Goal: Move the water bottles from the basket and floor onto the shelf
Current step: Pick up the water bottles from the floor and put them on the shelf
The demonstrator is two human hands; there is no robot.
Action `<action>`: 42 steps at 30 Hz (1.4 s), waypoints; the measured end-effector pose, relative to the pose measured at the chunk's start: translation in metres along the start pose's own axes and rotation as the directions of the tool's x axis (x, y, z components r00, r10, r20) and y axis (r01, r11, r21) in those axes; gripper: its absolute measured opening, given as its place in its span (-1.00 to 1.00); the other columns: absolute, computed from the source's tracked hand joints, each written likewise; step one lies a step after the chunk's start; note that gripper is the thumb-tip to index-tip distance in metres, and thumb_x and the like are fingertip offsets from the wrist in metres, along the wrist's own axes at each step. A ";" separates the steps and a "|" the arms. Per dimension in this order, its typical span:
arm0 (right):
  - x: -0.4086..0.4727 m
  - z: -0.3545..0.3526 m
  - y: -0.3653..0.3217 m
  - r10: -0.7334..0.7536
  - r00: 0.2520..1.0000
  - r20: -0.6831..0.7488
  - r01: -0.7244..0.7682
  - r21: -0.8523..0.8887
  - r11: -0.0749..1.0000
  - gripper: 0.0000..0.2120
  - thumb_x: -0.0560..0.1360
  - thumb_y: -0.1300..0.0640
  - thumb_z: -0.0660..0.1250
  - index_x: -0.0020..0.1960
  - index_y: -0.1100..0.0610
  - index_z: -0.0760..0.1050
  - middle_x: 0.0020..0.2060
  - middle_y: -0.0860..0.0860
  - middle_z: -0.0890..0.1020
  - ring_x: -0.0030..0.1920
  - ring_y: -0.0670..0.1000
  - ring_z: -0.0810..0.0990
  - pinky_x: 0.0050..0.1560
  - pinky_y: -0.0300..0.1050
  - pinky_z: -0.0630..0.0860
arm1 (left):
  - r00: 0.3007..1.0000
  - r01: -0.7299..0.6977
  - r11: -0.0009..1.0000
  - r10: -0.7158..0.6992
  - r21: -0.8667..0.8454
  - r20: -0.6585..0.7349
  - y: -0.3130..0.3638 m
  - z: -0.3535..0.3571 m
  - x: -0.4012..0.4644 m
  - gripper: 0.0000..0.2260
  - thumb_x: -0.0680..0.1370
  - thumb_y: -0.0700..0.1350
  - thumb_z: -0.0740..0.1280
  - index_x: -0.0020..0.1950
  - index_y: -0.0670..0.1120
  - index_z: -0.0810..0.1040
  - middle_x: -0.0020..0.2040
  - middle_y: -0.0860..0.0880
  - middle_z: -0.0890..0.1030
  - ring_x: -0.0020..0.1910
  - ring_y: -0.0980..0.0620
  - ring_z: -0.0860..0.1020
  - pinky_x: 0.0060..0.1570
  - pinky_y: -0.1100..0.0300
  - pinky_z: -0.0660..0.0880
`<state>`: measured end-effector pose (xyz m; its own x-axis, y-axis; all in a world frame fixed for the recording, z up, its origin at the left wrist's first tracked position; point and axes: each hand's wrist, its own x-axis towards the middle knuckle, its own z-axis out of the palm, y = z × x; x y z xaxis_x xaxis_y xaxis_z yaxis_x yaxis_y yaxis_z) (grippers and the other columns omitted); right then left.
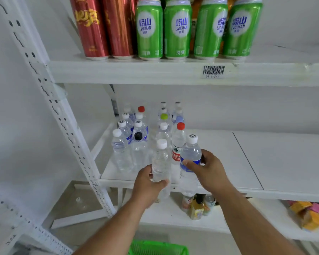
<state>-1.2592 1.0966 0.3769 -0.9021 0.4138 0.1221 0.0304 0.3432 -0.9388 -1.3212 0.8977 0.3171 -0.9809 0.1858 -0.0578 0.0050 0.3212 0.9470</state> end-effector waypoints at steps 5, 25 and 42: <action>0.009 0.010 0.002 0.035 0.999 -0.039 -0.035 -0.010 0.999 -0.67 0.41 -0.03 0.51 0.15 -0.05 0.56 -0.04 -0.14 0.67 0.00 -0.11 0.61 -0.02 -0.16 0.53 | 0.999 -0.008 1.000 0.008 0.005 0.036 -0.003 -0.002 0.020 -0.63 0.34 -0.08 0.56 0.08 0.15 0.57 -0.02 0.18 0.66 -0.02 0.23 0.60 -0.11 0.29 0.52; 0.066 0.039 0.039 0.076 0.997 0.006 -0.076 0.021 0.997 -0.71 0.40 0.02 0.51 0.09 -0.17 0.56 -0.04 -0.24 0.67 0.00 -0.22 0.61 0.03 -0.18 0.55 | 1.000 0.018 1.000 -0.018 0.008 0.011 -0.016 0.032 0.093 -0.57 0.35 -0.07 0.58 0.16 0.12 0.55 0.06 0.16 0.66 0.09 0.14 0.61 0.09 0.22 0.51; 0.082 0.053 0.047 0.130 0.991 0.017 -0.131 0.019 0.991 -0.67 0.40 0.01 0.50 0.05 -0.28 0.48 -0.05 -0.40 0.61 -0.01 -0.31 0.58 -0.07 -0.39 0.46 | 1.000 0.024 0.999 -0.024 0.025 0.005 -0.030 0.038 0.110 -0.48 0.40 -0.10 0.55 0.31 0.07 0.46 0.20 0.09 0.58 0.22 0.08 0.54 0.27 0.01 0.50</action>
<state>-1.3551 1.1020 0.3254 -0.8976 0.4408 -0.0067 0.1399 0.2703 -0.9526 -1.4223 0.9441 0.2708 -0.9798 0.1825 -0.0822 -0.0136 0.3491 0.9370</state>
